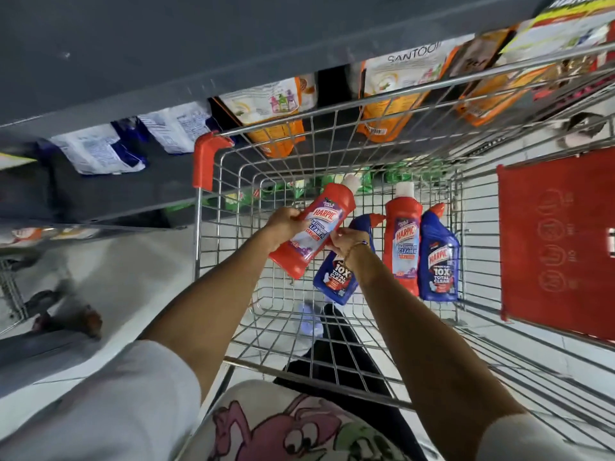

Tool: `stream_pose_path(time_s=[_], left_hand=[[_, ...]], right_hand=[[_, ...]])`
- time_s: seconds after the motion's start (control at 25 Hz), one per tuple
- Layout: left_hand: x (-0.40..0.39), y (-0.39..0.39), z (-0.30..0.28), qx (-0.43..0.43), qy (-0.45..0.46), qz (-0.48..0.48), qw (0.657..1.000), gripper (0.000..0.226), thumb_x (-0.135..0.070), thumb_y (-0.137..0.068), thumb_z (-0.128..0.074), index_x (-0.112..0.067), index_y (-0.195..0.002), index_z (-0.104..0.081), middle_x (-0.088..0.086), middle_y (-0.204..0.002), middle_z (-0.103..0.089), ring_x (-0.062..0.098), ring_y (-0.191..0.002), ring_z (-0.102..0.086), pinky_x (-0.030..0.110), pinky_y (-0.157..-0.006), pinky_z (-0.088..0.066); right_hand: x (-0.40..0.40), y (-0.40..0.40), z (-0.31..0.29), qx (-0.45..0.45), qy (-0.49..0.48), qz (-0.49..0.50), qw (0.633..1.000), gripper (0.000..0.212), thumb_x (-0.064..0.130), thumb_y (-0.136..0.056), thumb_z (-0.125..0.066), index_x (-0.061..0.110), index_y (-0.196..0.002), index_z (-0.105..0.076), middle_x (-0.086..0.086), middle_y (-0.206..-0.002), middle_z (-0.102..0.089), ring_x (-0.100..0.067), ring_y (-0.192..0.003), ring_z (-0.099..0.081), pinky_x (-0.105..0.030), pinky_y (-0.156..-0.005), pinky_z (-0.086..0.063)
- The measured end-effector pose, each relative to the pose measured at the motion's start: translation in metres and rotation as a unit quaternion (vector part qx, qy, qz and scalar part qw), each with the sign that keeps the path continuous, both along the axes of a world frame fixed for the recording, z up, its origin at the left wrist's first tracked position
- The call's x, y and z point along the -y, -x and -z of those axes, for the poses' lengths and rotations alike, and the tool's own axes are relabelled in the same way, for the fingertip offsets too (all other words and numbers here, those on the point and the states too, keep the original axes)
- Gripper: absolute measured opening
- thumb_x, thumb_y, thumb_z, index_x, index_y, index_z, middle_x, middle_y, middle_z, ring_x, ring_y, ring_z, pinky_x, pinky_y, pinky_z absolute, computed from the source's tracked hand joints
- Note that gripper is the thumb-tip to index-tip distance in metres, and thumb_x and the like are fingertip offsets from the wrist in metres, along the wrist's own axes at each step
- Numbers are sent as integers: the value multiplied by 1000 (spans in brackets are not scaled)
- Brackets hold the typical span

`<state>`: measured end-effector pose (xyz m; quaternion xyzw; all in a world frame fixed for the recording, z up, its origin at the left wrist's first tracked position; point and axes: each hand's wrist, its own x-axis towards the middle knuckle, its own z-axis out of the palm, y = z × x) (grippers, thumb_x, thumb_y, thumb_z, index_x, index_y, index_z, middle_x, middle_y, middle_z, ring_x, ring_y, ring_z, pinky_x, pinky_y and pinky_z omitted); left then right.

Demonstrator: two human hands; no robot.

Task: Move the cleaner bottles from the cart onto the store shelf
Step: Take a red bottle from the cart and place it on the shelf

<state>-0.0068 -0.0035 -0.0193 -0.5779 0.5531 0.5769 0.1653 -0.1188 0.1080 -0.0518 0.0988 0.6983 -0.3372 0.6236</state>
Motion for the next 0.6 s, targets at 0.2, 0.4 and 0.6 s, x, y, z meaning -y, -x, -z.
stream_pose_path(time_s=[0.2, 0.4, 0.6], left_hand=[[-12, 9, -59, -78, -19, 11, 997, 41, -7, -80, -66, -9, -117, -47, 15, -125, -57, 29, -114, -54, 45, -99, -46], [-29, 10, -143, -210, 42, -53, 975, 49, 0, -76, -68, -5, -122, -48, 21, -120, -62, 25, -102, -61, 37, -86, -51], [-4, -15, -248, -378, 120, -96, 913, 41, 2, -75, -66, -11, -114, -56, -3, -98, -69, 3, -85, -65, 22, -81, -54]], right_hand=[[-31, 31, -53, 59, 97, 56, 992, 33, -10, -86, -49, -6, -118, -51, -23, -125, -56, -29, -109, -60, -35, -98, -48], [-34, 58, -152, 48, 315, 9, 948, 53, 42, -39, -89, 19, -78, -60, 12, -64, -72, -1, -67, -68, -24, -70, -58], [15, 55, -266, -31, 490, -76, 868, 26, 1, -79, -60, 27, -78, -63, 15, -70, -70, 4, -68, -62, -18, -63, -55]])
